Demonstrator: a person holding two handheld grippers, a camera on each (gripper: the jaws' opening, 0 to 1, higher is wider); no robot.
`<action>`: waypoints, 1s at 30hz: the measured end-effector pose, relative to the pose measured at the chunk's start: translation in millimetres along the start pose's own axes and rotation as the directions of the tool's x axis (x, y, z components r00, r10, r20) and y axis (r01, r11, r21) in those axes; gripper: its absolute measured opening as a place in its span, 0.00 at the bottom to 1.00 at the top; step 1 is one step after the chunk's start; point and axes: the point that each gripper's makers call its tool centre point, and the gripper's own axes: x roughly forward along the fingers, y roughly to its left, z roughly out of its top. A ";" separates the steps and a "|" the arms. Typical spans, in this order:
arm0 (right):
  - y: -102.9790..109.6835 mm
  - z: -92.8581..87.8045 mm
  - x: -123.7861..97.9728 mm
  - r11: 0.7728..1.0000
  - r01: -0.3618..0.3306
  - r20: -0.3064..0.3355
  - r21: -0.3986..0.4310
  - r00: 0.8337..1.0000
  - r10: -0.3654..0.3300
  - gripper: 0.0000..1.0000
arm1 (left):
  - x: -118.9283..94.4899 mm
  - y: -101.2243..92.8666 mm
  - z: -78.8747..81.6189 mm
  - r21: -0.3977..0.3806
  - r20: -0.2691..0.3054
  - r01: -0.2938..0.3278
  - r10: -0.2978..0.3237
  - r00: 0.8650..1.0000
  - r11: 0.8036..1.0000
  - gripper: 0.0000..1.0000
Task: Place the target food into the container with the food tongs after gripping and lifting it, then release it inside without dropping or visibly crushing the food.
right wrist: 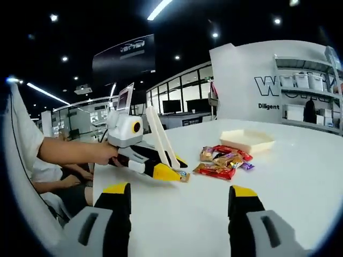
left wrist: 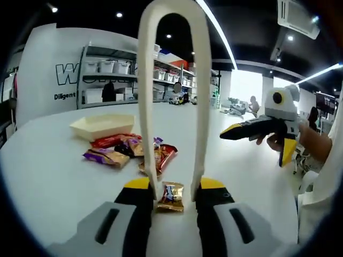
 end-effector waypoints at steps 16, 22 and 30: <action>-16.9 -6.1 -30.3 0.994 0.103 0.010 0.049 0.995 -0.103 0.91 | 8.2 -2.1 -9.3 0.018 -0.055 0.007 -0.006 0.998 1.000 0.28; -22.5 -11.5 -38.7 0.991 0.122 0.006 0.060 0.992 -0.123 0.86 | 9.9 -2.2 -9.6 0.039 -0.081 0.013 -0.010 0.997 0.999 0.21; -21.5 -20.6 -42.3 0.989 0.127 0.001 0.074 0.992 -0.128 0.81 | 11.2 -9.0 -10.5 0.038 -0.088 0.016 -0.013 0.996 0.999 0.19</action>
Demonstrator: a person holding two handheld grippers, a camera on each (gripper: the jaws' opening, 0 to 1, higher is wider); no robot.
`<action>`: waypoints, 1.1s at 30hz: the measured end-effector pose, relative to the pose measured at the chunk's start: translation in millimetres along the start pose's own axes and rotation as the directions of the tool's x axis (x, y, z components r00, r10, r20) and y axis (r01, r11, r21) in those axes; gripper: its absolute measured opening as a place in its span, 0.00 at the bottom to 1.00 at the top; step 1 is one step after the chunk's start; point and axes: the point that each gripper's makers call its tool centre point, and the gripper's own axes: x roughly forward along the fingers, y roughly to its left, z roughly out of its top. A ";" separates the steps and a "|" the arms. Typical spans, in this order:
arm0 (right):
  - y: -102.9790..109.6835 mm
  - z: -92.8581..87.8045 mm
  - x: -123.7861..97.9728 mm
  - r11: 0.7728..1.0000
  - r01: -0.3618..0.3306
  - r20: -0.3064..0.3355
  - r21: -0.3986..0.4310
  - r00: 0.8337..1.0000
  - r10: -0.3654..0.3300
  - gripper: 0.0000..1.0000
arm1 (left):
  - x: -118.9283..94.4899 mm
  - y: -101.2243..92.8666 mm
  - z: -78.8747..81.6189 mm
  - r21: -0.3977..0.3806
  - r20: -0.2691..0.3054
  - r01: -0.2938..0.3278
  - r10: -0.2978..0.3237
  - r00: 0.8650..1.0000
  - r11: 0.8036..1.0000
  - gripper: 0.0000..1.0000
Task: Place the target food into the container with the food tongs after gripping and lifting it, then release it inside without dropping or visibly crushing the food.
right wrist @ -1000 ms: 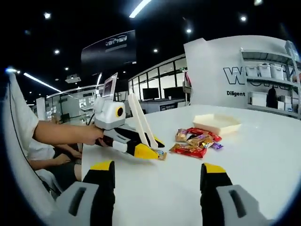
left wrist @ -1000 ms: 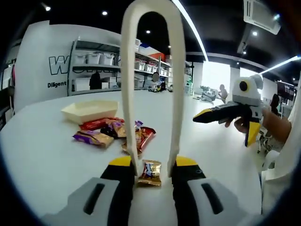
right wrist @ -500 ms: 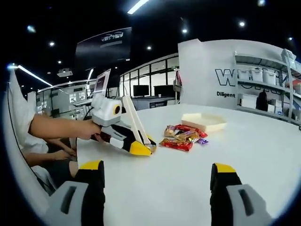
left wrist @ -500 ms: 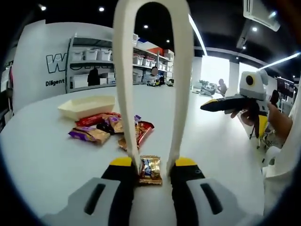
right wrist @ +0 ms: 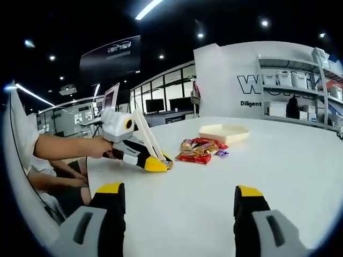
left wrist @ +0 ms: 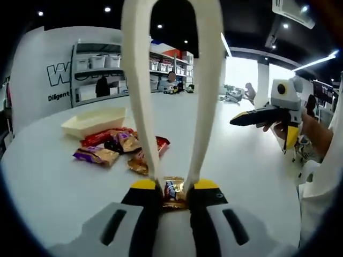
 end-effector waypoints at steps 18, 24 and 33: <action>-3.2 -7.9 -1.1 1.000 0.013 -0.026 -0.005 1.000 -0.013 0.87 | -5.0 5.6 26.1 -0.058 0.000 -0.017 0.017 1.000 0.998 0.19; -7.0 -6.7 1.9 1.000 0.014 -0.030 -0.019 0.999 -0.015 0.86 | 0.9 13.1 46.4 -0.037 0.017 -0.012 0.013 1.000 0.999 0.20; -11.4 -3.3 0.5 1.000 0.023 -0.031 -0.015 0.999 -0.023 0.87 | 14.9 34.5 70.8 -0.043 0.038 -0.012 0.014 0.999 0.999 0.20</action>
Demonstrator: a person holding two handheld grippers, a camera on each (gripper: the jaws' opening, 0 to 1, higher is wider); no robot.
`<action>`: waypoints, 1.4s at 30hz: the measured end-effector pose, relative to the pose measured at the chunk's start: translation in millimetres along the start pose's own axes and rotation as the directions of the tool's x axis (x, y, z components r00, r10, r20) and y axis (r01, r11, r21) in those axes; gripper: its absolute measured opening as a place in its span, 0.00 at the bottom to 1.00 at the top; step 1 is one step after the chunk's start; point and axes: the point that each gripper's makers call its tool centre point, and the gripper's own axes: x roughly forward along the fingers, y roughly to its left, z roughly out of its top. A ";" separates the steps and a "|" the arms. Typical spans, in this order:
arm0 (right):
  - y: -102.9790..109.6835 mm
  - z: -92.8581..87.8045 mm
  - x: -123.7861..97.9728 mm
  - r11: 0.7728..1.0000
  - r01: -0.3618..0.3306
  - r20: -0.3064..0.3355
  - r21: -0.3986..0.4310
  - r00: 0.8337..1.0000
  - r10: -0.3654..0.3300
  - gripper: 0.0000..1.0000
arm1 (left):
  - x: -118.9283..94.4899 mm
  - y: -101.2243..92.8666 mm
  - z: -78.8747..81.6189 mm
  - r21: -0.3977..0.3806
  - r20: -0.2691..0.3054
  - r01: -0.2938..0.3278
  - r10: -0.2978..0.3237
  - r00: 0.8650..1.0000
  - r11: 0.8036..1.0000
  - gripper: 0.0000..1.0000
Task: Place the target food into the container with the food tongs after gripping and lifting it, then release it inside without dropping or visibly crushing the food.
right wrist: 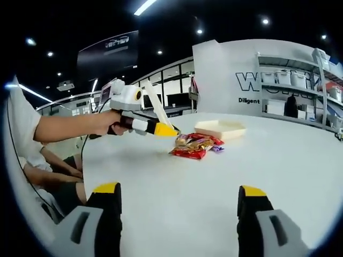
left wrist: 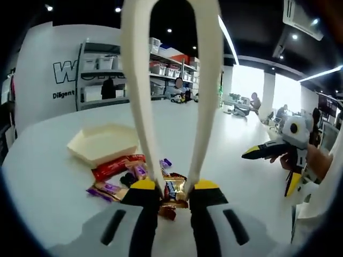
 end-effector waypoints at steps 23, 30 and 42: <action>-13.7 -2.2 13.0 1.000 -0.004 -0.008 0.019 1.000 0.004 0.85 | 57.4 72.5 45.6 -0.048 0.002 -0.069 0.069 0.998 0.996 0.20; -15.0 12.2 7.7 0.999 -0.007 0.023 0.045 1.000 0.006 0.86 | 74.7 94.3 49.4 -0.026 -0.007 -0.091 0.091 0.996 0.996 0.20; -26.3 11.5 0.3 0.999 0.023 0.015 0.042 1.000 -0.023 0.87 | 110.7 123.1 37.5 -0.032 -0.049 -0.117 0.115 0.992 0.993 0.21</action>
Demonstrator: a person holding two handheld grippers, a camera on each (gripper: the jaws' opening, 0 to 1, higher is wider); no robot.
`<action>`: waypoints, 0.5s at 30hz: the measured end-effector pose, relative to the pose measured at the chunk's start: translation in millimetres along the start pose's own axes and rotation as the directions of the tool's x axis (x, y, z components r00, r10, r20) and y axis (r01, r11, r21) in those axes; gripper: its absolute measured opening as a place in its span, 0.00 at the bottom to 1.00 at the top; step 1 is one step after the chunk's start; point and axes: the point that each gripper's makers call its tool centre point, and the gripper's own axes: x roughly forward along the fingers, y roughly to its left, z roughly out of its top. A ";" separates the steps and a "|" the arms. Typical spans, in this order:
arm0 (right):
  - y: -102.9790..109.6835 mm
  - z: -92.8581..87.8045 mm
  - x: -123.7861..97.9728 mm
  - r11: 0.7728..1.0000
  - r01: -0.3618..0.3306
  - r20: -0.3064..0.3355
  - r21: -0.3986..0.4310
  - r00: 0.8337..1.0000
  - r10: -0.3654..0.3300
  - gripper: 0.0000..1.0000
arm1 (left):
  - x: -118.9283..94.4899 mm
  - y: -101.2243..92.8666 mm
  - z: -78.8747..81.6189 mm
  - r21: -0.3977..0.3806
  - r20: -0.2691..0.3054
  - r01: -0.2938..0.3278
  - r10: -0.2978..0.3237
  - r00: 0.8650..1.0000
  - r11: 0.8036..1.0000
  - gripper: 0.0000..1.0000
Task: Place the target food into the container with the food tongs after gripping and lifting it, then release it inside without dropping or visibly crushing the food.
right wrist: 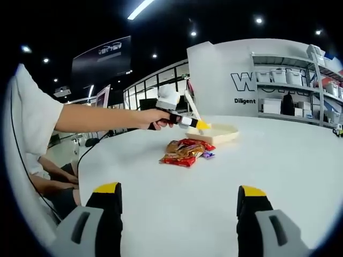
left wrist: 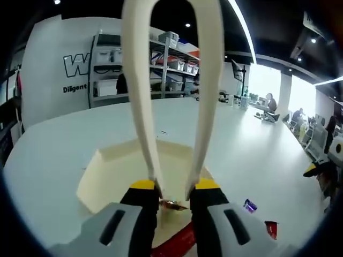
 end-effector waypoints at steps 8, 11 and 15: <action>-10.1 -7.2 -1.9 1.000 0.020 -0.015 0.012 1.000 -0.020 0.86 | 15.0 11.3 -10.4 -0.014 -0.026 -0.008 0.008 1.000 1.000 0.20; -13.4 -9.2 -3.0 1.000 0.022 -0.020 0.020 1.000 -0.022 0.86 | 15.6 14.0 -11.5 -0.011 -0.031 -0.014 0.014 0.999 1.000 0.20; -14.9 -7.9 -4.0 0.999 0.026 -0.013 0.028 1.000 -0.025 0.86 | 15.0 14.3 -11.1 -0.005 -0.036 -0.013 0.013 0.999 1.000 0.21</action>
